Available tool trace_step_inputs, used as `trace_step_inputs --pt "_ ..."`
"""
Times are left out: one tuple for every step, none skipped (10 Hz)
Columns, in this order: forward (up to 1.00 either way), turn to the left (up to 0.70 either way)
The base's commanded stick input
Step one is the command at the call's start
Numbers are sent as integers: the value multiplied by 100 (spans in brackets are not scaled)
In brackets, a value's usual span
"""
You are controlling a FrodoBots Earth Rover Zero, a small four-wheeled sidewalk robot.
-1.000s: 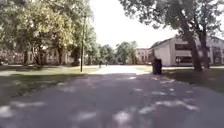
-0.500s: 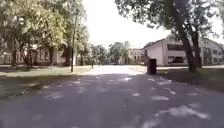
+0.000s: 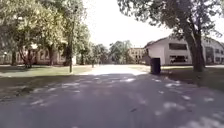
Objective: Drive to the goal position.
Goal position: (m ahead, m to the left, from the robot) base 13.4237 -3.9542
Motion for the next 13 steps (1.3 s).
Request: trace_step_inputs --pt "85 0" --pt "85 0" --pt "85 0" --pt "85 0" --pt "85 0" --pt "85 0" --pt "85 0" --pt "85 0" --pt "85 0" --pt "85 0" --pt "85 0" --pt "85 0" --pt "85 0"
